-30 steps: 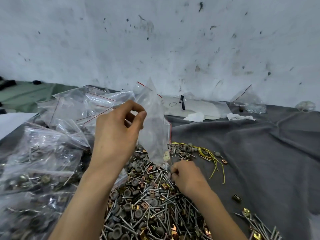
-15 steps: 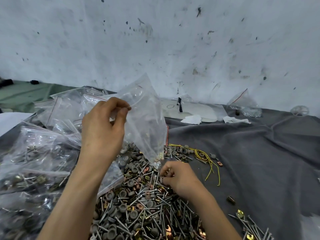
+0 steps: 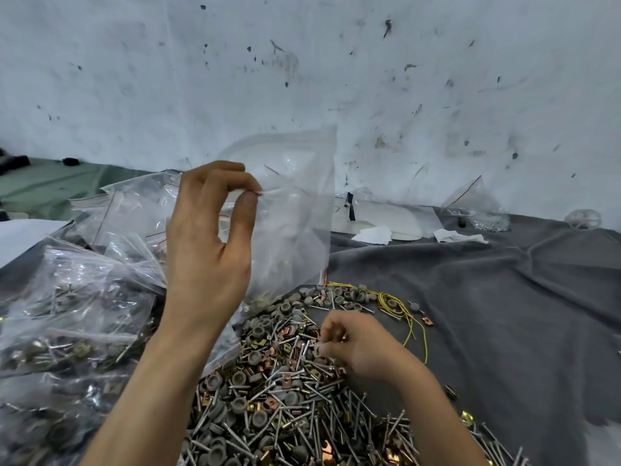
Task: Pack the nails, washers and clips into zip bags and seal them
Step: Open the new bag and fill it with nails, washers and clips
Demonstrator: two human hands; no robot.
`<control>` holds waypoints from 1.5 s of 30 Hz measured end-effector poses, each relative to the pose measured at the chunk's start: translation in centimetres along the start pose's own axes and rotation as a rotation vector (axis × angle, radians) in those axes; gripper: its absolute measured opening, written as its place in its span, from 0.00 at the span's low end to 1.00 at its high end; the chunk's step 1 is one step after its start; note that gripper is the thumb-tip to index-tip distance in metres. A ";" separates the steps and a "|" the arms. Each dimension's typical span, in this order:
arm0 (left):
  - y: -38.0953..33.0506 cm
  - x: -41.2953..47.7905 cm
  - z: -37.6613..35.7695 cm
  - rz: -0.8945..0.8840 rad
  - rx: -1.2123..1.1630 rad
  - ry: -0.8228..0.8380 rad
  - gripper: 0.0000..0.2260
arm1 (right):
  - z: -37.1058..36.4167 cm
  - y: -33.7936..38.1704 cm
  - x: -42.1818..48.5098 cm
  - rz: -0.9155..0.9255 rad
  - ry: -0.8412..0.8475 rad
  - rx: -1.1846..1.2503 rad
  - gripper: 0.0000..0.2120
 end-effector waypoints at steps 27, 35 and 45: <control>-3.4 -2.5 -3.4 -0.197 -0.021 0.497 0.11 | 16.6 6.7 -8.6 0.404 -1.007 0.531 0.12; -3.4 -2.2 -3.2 -0.211 0.023 0.441 0.12 | 13.6 8.6 -7.5 0.464 -0.924 0.242 0.07; -1.2 -0.3 -0.5 -0.077 0.143 0.083 0.06 | 5.9 3.3 -1.6 0.000 -0.321 -0.063 0.05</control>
Point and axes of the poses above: each hand's wrist, its own x-axis towards the middle knuckle, its own z-axis out of the back of the hand, y = z × x, the point moved 7 cm from there along x, towards the middle knuckle, and after that the axes turned 12 degrees about -y, right-handed, at the moved point
